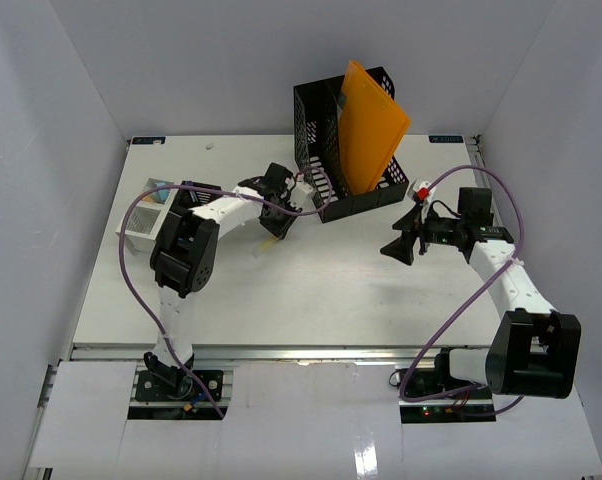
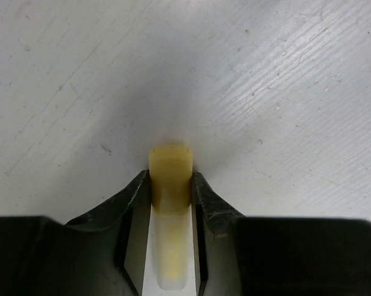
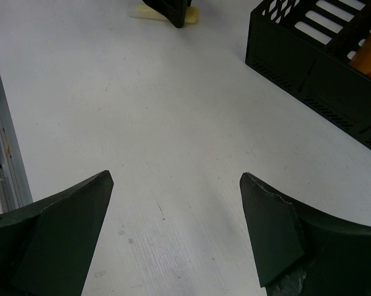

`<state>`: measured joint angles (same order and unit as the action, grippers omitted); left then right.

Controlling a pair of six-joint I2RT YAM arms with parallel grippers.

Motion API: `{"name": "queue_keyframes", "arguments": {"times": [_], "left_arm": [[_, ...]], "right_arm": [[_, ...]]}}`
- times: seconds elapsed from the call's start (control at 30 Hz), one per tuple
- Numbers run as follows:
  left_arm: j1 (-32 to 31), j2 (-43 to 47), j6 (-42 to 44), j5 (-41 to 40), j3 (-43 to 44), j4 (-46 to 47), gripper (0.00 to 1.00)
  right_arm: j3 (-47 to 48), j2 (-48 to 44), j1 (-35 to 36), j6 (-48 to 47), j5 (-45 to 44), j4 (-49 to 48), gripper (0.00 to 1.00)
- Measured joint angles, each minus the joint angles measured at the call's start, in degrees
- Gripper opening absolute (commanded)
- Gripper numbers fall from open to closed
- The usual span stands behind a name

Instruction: Organize the desk

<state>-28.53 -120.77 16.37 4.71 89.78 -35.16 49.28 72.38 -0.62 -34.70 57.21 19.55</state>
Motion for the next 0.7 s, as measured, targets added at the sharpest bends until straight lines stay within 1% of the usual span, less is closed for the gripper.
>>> {"name": "queue_keyframes", "arguments": {"times": [0.1, 0.2, 0.27, 0.37, 0.47, 0.57, 0.63, 0.7], "left_arm": [[0.1, 0.2, -1.7, -1.0, 0.0, 0.6, 0.02], [0.4, 1.1, -3.6, -1.5, -1.1, 2.8, 0.0], [1.1, 5.1, -5.6, -1.1, -4.5, 5.5, 0.0], [3.6, 15.4, -9.4, 1.4, -11.5, 12.1, 0.0], [10.7, 29.5, -15.5, 5.8, -18.8, 22.0, 0.0], [22.5, 41.2, -21.6, 7.3, -24.2, 33.8, 0.0], [29.4, 45.3, -24.8, 6.7, -26.4, 41.0, 0.0], [33.9, 47.1, -27.5, 6.5, -28.3, 46.5, 0.0]], "right_arm": [[0.0, 0.0, -0.2, 0.0, 0.0, 0.0, 0.9], [0.0, 0.0, -0.2, 0.0, 0.0, 0.0, 0.9], [0.0, 0.0, -0.2, 0.0, 0.1, 0.0, 0.9], [0.0, 0.0, -0.2, 0.0, 0.2, 0.0, 0.9], [0.0, 0.0, -0.2, 0.0, 0.4, 0.0, 0.9], [0.0, 0.0, -0.2, 0.0, 0.6, 0.0, 0.9], [0.0, 0.0, -0.2, 0.0, 0.8, 0.0, 0.9], [0.0, 0.0, -0.2, 0.0, 1.0, 0.1, 0.9]]}}
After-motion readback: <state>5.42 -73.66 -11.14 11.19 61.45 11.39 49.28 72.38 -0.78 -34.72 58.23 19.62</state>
